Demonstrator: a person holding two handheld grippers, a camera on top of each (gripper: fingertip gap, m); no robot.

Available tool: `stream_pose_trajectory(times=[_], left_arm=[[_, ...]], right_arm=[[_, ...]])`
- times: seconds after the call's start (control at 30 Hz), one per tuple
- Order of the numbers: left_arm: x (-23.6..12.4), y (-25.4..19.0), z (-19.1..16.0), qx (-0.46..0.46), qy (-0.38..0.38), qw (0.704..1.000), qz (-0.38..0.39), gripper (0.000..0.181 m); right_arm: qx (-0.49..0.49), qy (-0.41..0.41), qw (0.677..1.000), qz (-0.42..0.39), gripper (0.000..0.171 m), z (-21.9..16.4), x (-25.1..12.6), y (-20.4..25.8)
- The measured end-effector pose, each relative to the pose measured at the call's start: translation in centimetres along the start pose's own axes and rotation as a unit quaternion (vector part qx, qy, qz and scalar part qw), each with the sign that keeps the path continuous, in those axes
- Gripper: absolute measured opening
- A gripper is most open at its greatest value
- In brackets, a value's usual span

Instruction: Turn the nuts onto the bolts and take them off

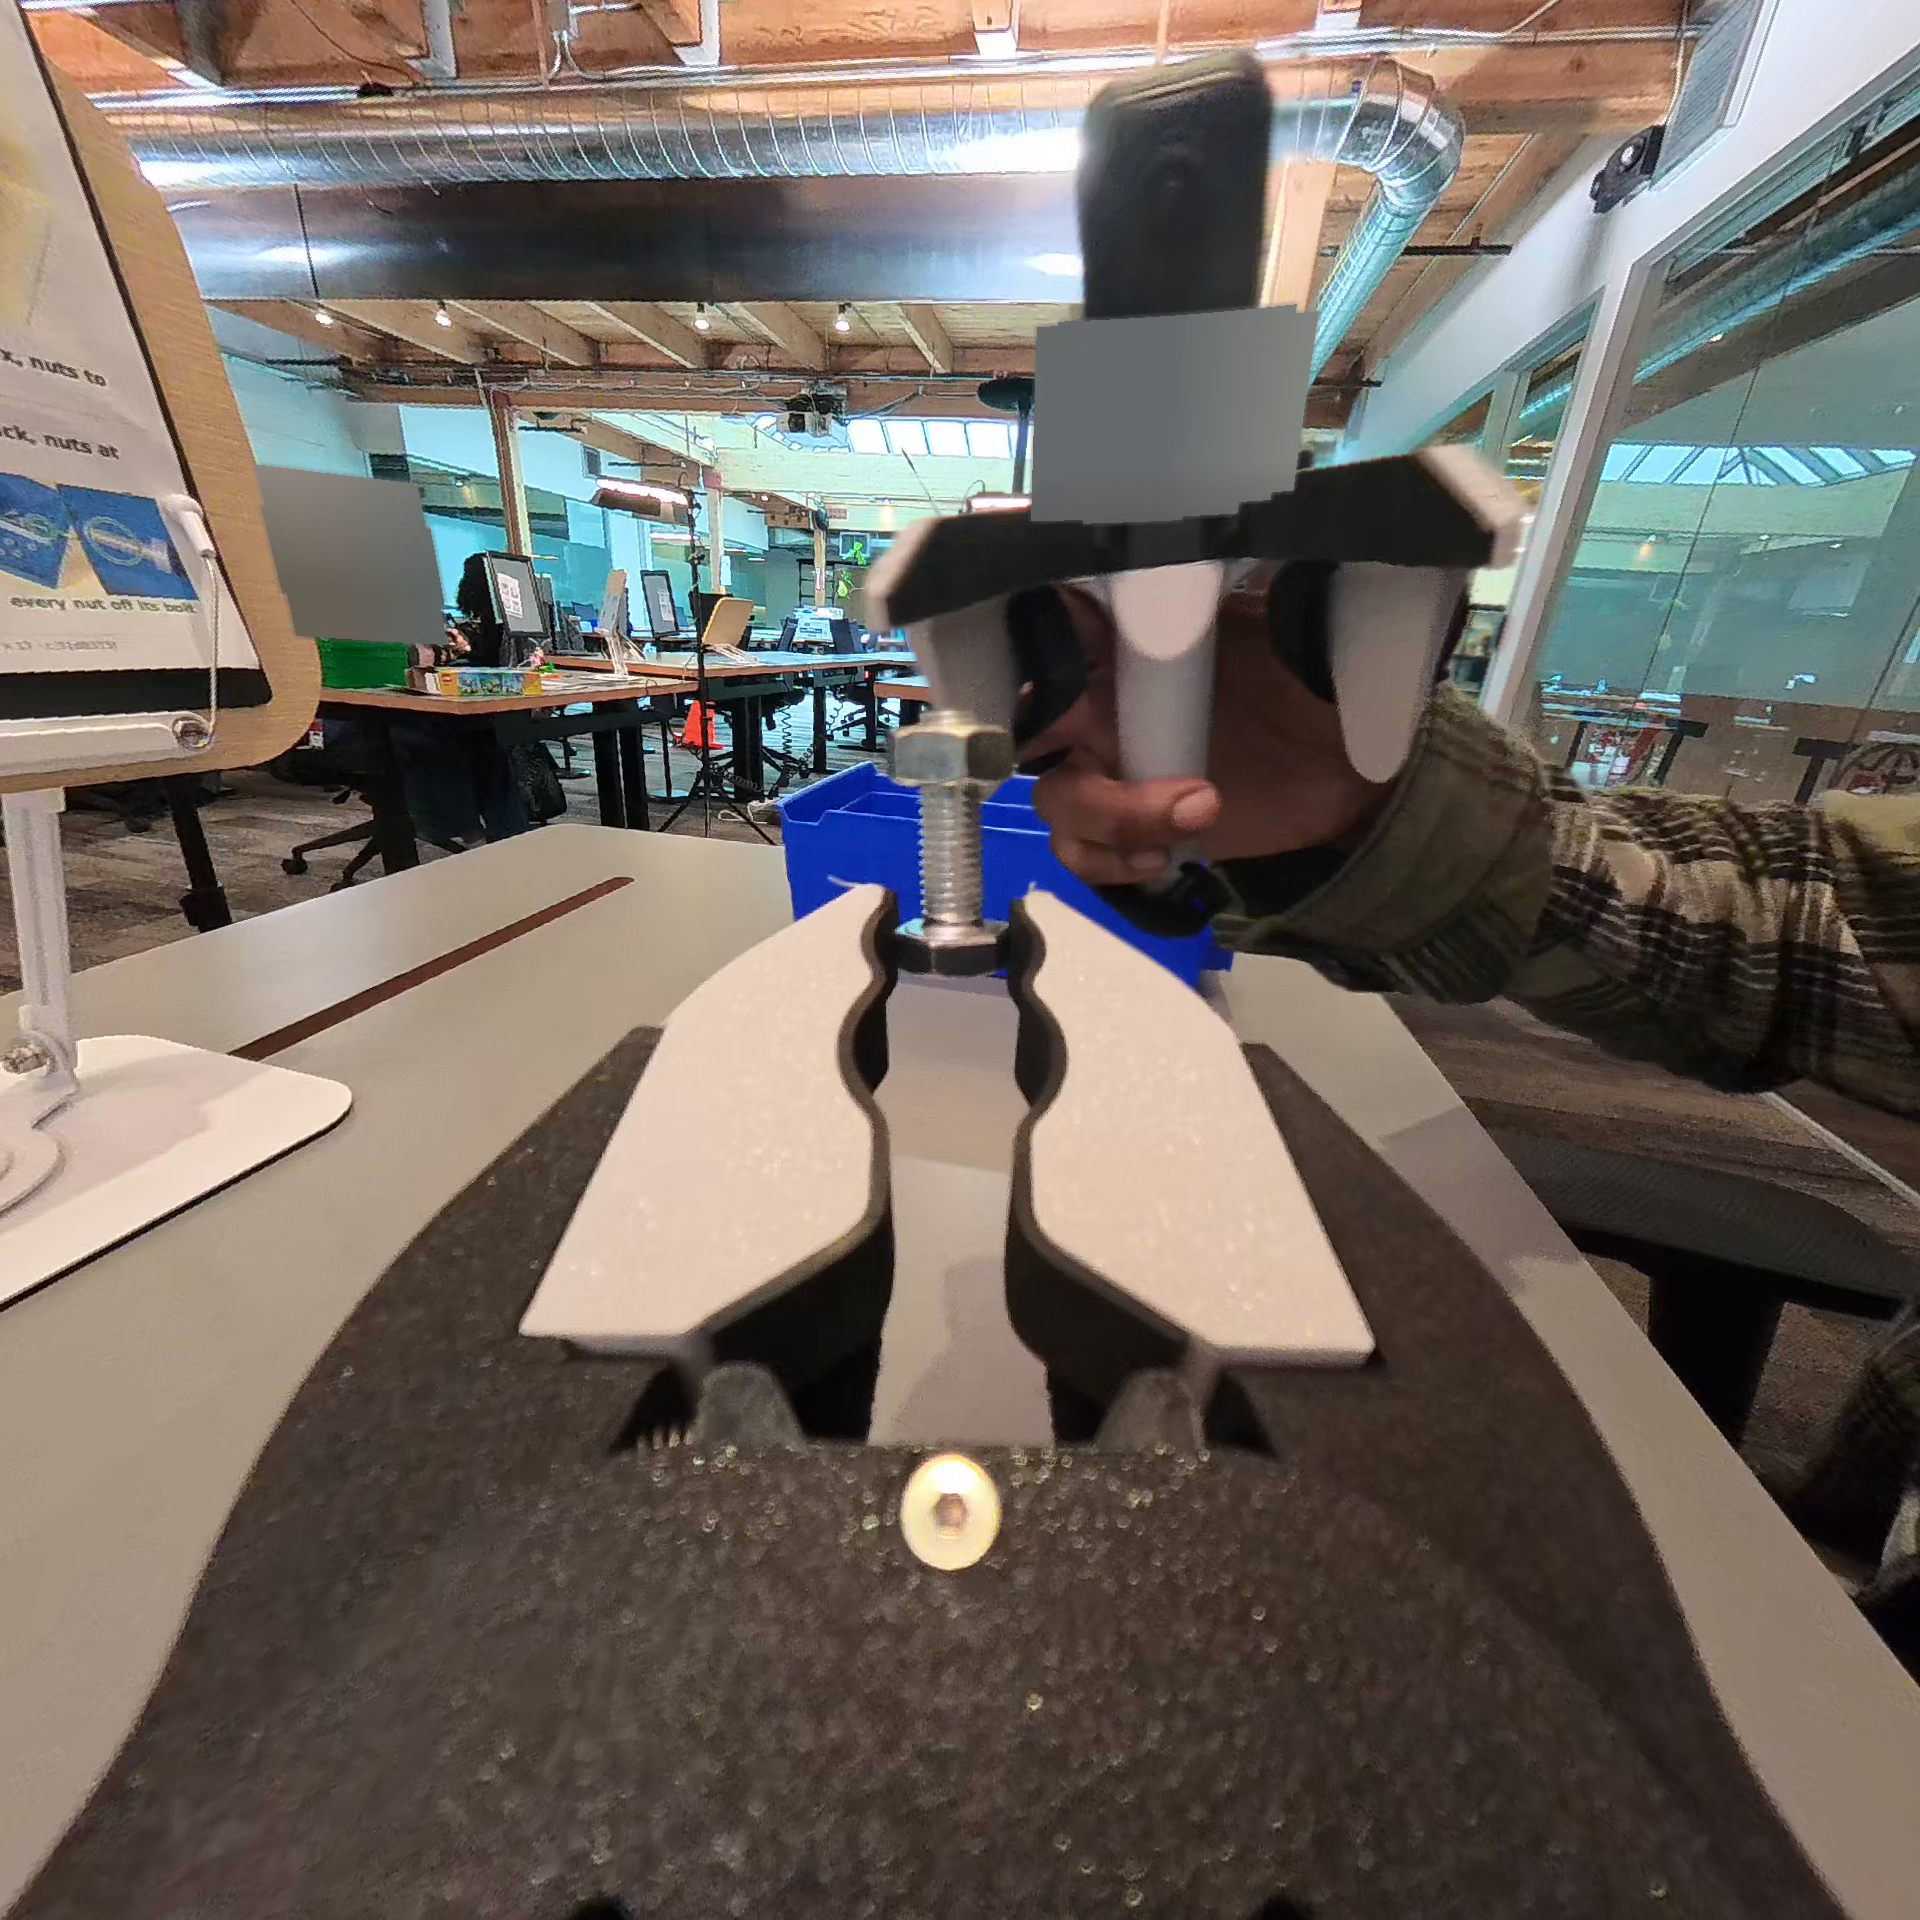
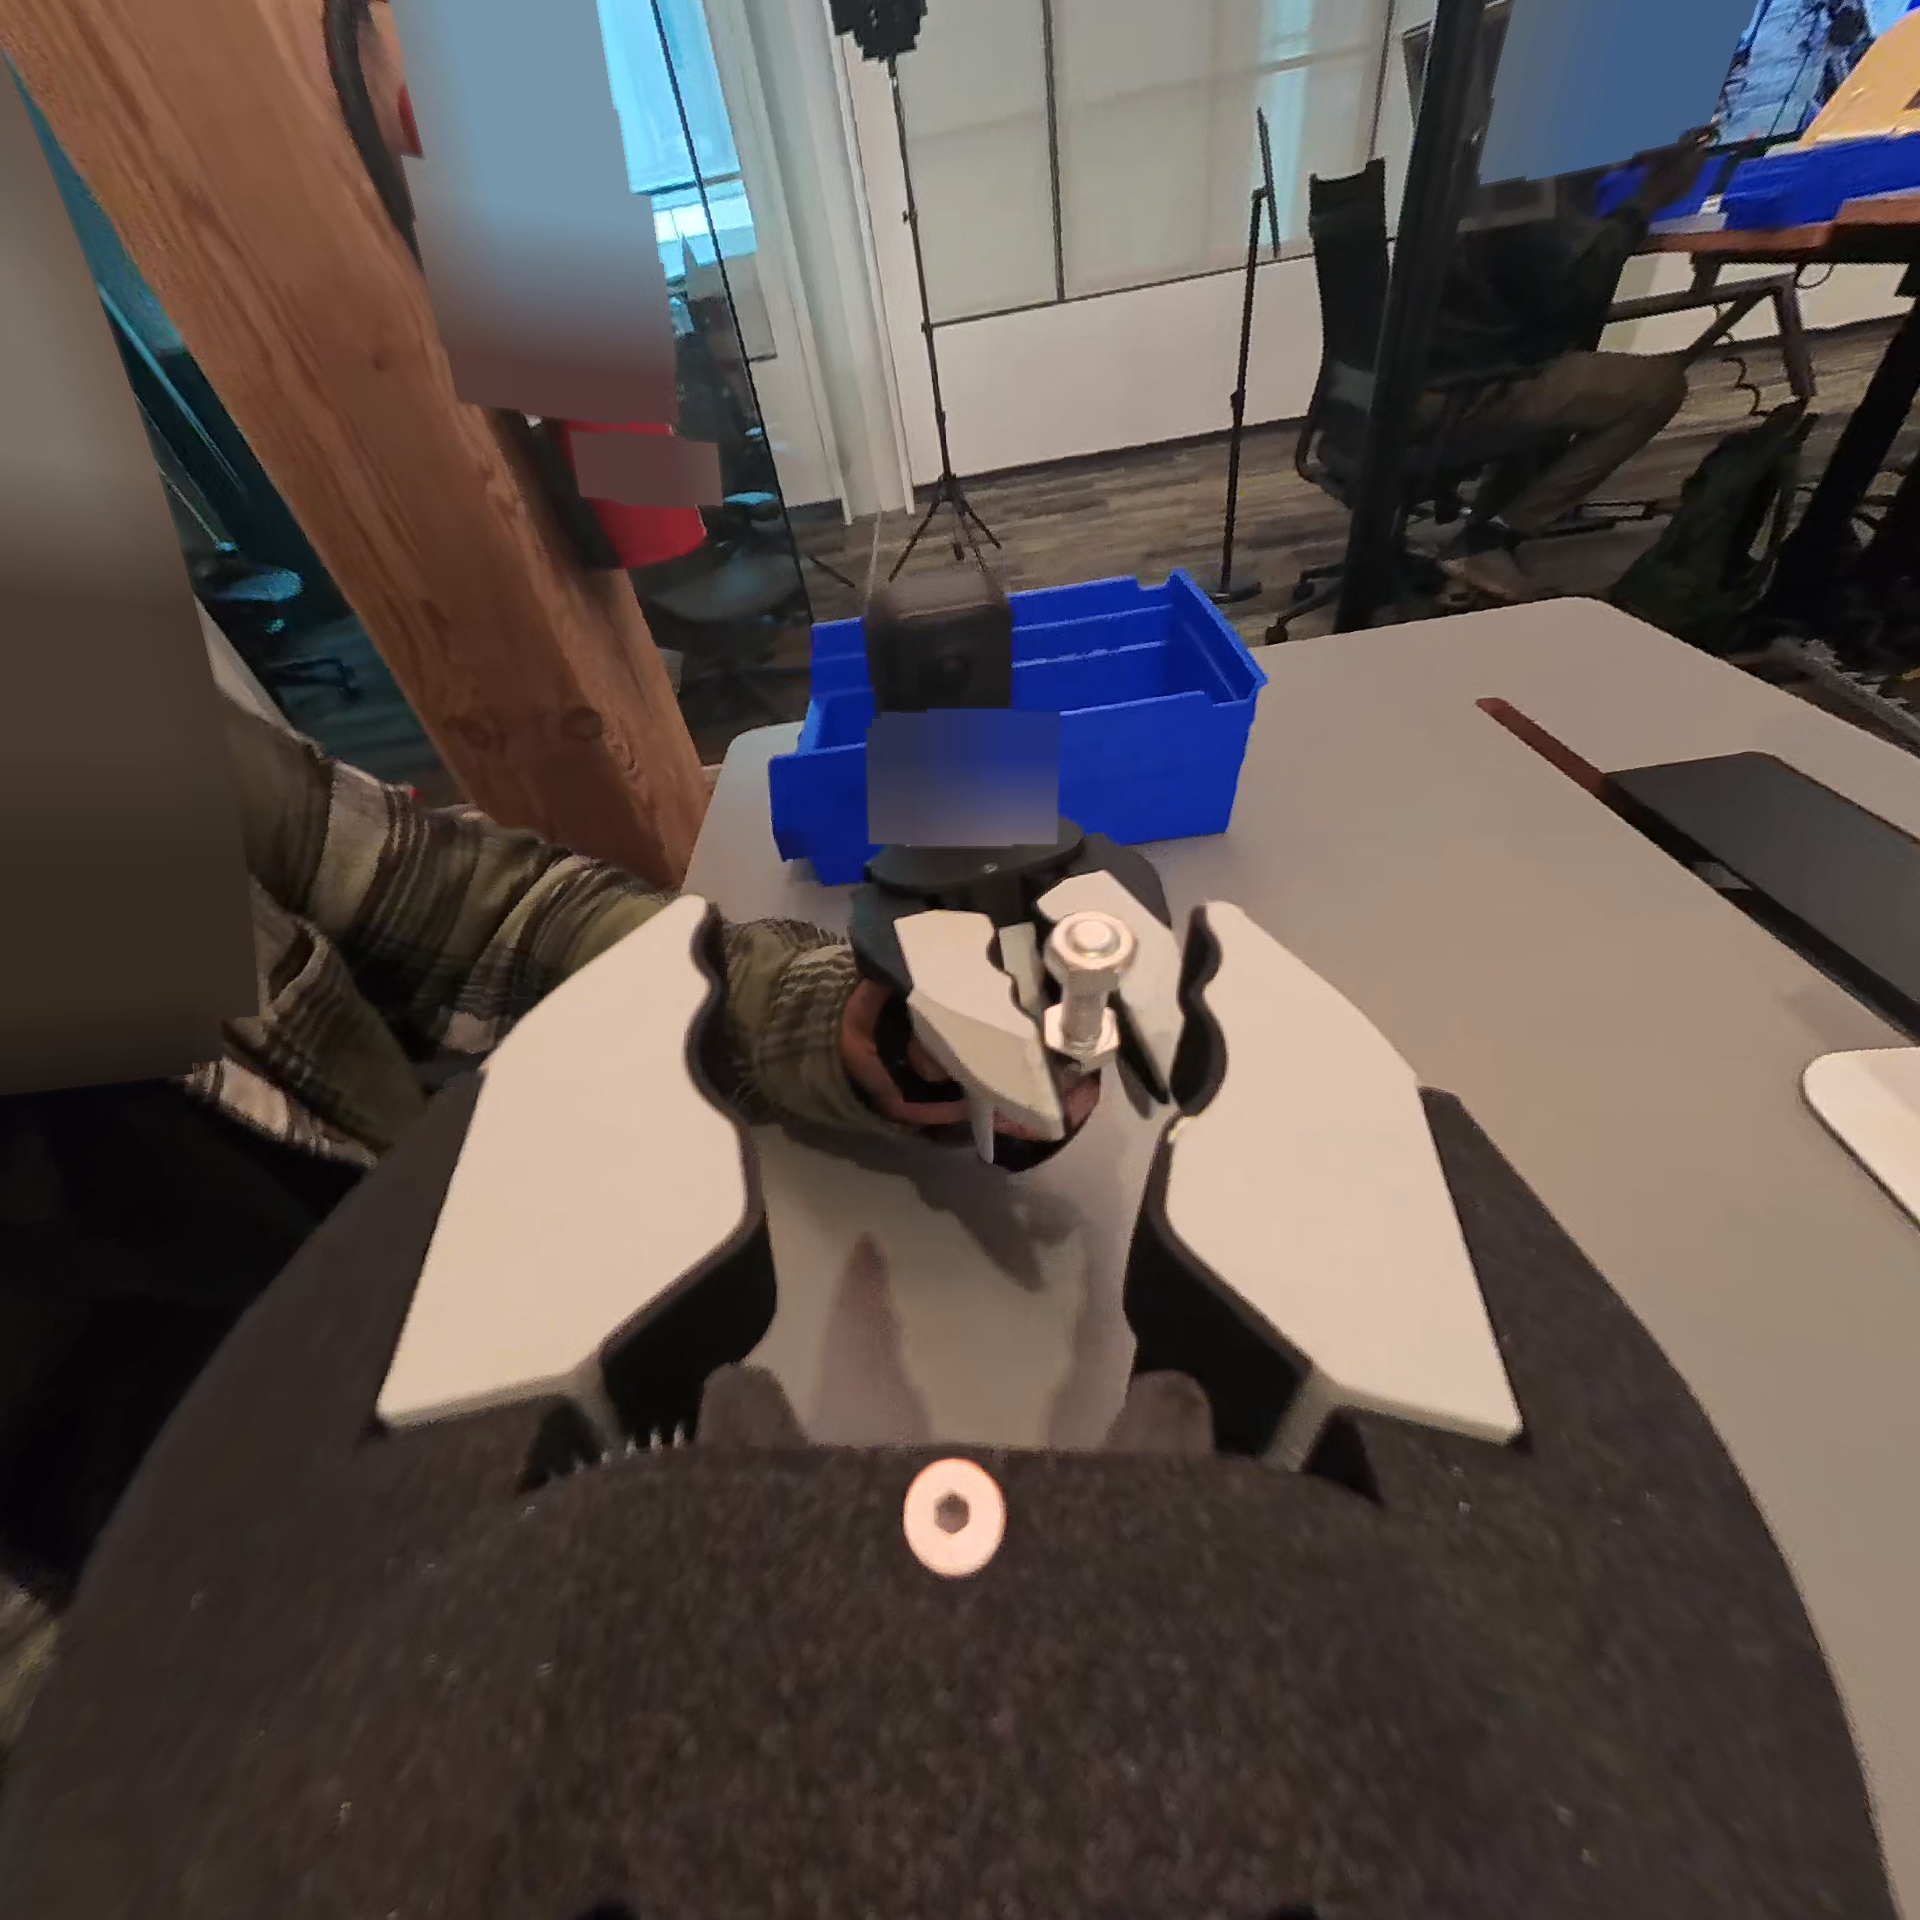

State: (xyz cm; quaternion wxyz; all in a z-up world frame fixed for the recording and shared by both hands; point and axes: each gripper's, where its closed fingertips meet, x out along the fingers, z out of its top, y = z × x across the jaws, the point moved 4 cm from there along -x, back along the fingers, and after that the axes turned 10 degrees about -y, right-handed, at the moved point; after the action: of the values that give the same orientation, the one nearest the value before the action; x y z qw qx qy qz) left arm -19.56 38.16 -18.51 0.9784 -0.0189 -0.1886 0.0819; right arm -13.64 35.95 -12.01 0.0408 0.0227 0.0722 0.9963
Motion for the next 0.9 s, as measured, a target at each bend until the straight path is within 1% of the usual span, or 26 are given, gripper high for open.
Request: stream_pose_trajectory(times=[0.07,0.13,0.17,0.23,0.3,0.37,0.43,0.5,0.57,0.63,0.7,0.8,0.83,0.87,0.9], left_arm=[[0.1,-0.1,0.0,0.001,0.0,1.0,-0.002,0.02],[0.1,-0.1,-0.1,0.005,0.004,1.0,-0.001,0.02],[0.0,0.0,-0.1,0.006,0.005,1.0,0.001,0.02],[0.0,0.1,0.0,0.003,0.001,1.0,0.002,0.02],[-0.1,0.1,0.1,0.0,-0.001,1.0,0.001,0.02],[0.0,0.0,0.0,-0.003,-0.002,1.0,-0.002,0.02],[0.1,-0.2,0.0,0.0,0.0,1.0,-0.004,0.02],[0.1,-0.2,0.1,0.002,-0.001,1.0,-0.006,0.02],[0.1,-0.2,0.2,0.003,-0.003,1.0,-0.004,0.02],[0.0,-0.1,0.2,-0.001,-0.004,1.0,-0.005,0.02],[0.1,-0.3,0.1,-0.003,-0.003,1.0,-0.008,0.02],[0.2,-0.4,0.1,0.003,-0.001,1.0,-0.008,0.02],[0.2,-0.3,0.1,0.004,-0.001,1.0,-0.007,0.02],[0.1,-0.2,0.2,0.005,-0.001,1.0,-0.005,0.02],[0.0,-0.2,0.3,0.004,-0.003,1.0,-0.004,0.019]], right_arm=[[0.024,0.012,0.999,0.022,0.082,-0.8,0.8,0.1],[0.018,0.018,0.999,0.029,0.085,-1.2,0.7,1.1],[0.007,0.023,0.999,0.037,0.073,-1.2,0.3,1.7],[-0.016,0.015,1.0,0.014,0.073,-0.7,-0.5,1.8],[-0.017,0.004,1.0,-0.002,0.078,-0.2,-0.5,0.9],[0.001,-0.004,1.0,0.004,0.08,-0.3,0.3,0.1],[0.019,0.01,1.0,0.02,0.081,-1.1,1.0,0.2],[0.01,0.025,0.999,0.019,0.085,-1.8,0.9,0.8],[-0.006,0.028,0.999,0.017,0.075,-1.6,0.0,1.4],[-0.007,0.012,1.0,0.006,0.076,-1.0,-0.3,1.0],[0.003,0.004,1.0,0.0,0.08,-0.8,0.2,0.2],[0.018,0.023,0.999,0.019,0.081,-1.6,0.8,0.8],[0.01,0.026,0.999,0.017,0.083,-1.7,0.6,1.2],[-0.001,0.03,0.999,0.018,0.075,-1.8,0.2,1.7],[-0.009,0.026,1.0,0.009,0.075,-1.6,-0.2,1.7]])
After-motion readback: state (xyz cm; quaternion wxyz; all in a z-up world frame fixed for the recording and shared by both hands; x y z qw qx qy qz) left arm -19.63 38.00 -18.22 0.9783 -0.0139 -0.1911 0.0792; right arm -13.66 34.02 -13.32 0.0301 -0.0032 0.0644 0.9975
